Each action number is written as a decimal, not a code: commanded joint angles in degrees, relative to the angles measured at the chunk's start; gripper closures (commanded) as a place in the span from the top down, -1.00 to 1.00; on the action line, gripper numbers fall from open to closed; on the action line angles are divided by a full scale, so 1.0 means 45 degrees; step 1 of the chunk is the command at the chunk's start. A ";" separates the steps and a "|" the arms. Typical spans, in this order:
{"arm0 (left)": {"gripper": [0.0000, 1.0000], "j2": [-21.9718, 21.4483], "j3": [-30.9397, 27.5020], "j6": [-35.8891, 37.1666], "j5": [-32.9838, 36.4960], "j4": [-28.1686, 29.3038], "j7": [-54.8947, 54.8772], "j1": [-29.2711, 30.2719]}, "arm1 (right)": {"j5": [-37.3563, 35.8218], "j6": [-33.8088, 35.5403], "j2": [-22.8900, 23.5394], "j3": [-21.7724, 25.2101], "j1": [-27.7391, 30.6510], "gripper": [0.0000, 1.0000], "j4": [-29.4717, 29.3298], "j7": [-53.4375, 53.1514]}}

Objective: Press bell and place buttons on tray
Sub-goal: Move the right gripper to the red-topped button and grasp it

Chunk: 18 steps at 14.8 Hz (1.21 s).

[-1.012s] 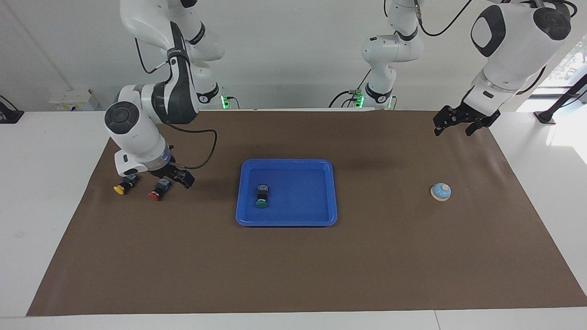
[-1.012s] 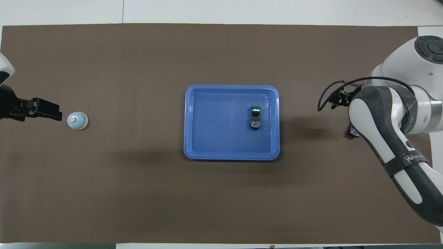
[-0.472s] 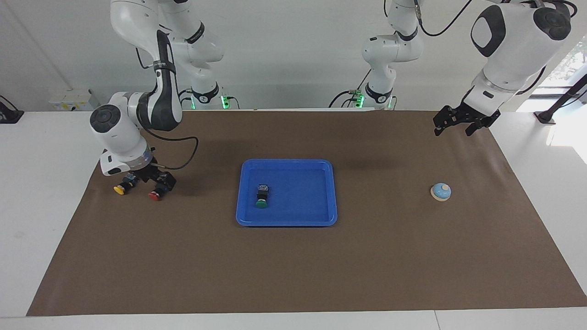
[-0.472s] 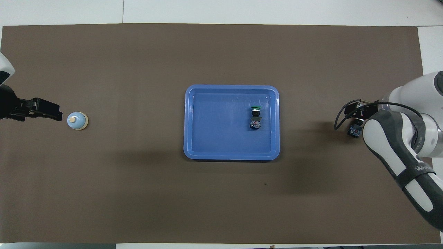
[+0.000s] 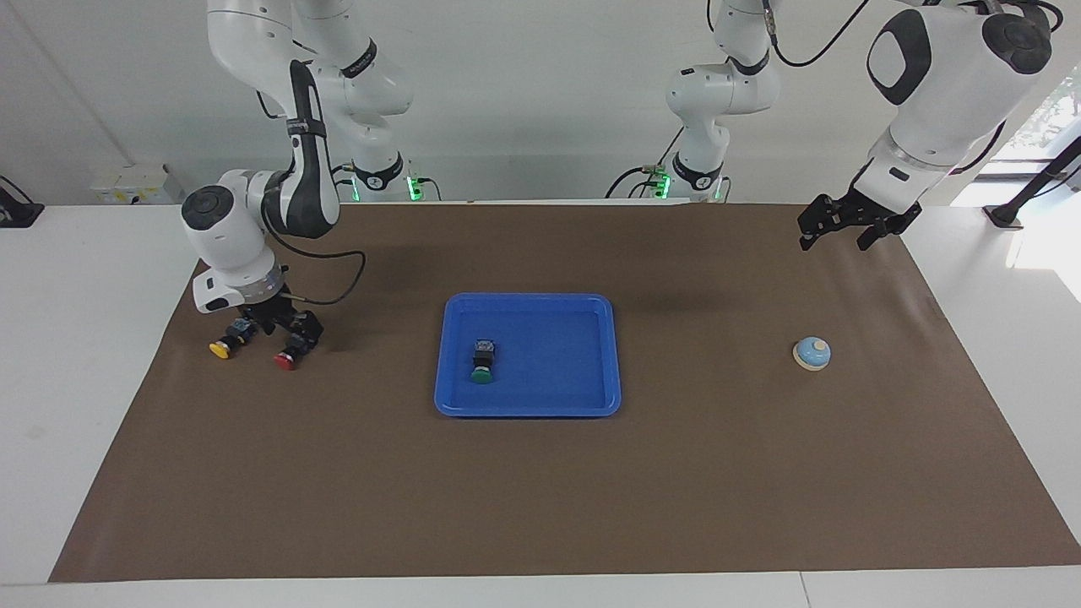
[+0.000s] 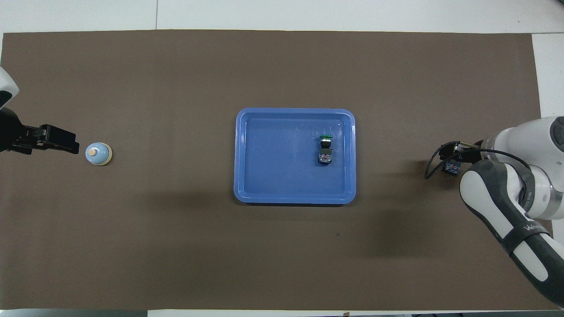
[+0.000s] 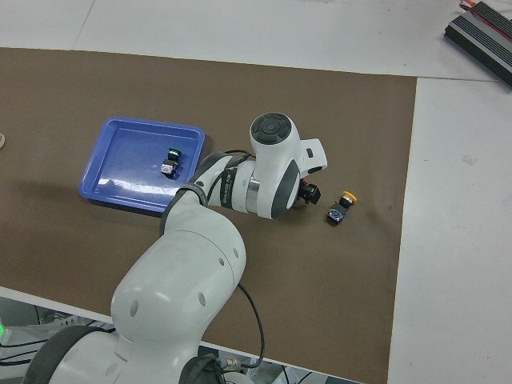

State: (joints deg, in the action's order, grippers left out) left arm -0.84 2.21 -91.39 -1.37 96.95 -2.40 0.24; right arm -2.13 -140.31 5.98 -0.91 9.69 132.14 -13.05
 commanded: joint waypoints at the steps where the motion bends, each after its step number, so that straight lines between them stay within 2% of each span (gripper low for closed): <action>1: 1.00 -0.0086 -0.0061 0.0172 0.0109 -0.0060 0.0046 -0.0054 | -0.0170 -0.0674 -0.0313 -0.0149 0.0230 1.00 0.0655 0.0185; 3: 1.00 -0.0086 -0.0061 0.0172 0.0109 -0.0060 0.0046 -0.0054 | -0.0170 -0.1006 -0.0293 -0.0168 0.0191 1.00 0.0694 0.0145; 4: 1.00 -0.0086 -0.0061 0.0172 0.0109 -0.0060 0.0046 -0.0054 | -0.0170 -0.1007 -0.0293 -0.0168 0.0191 0.94 0.0733 0.0164; 5: 1.00 -0.0086 -0.0061 0.0172 0.0109 -0.0060 0.0046 -0.0054 | -0.0170 -0.1007 -0.0293 -0.0168 0.0211 0.75 0.0753 0.0203; 9: 1.00 -0.0086 -0.0061 0.0172 0.0109 -0.0060 0.0046 -0.0054 | -0.0073 -0.1007 -0.0371 -0.0168 0.0230 -0.86 0.1006 0.0262; 10: 1.00 -0.0086 -0.0061 0.0172 0.0109 -0.0060 0.0046 -0.0054 | -0.0073 -0.1007 -0.0371 -0.0188 0.0230 -1.00 0.1007 0.0262; 15: 1.00 -0.0086 -0.0061 0.0172 0.0109 -0.0060 0.0046 -0.0054 | -0.0073 -0.0657 -0.0352 -0.0227 -0.0042 -1.00 0.0560 0.0262; 16: 1.00 -0.0086 -0.0061 0.0172 0.0109 -0.0060 0.0046 -0.0054 | -0.0073 -0.0133 -0.0352 -0.0304 -0.0217 -1.00 0.0171 0.0262; 18: 1.00 -0.0086 -0.0061 0.0172 0.0109 -0.0079 0.0046 -0.0054 | -0.0034 0.2009 -0.0061 -0.0325 -0.1112 -1.00 -0.1639 0.0087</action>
State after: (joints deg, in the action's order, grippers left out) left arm -0.84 2.21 -91.39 -1.37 96.95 -2.40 0.24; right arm -2.14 -139.63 5.54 -1.74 7.62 131.89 -12.93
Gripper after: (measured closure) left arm 0.000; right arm 0.590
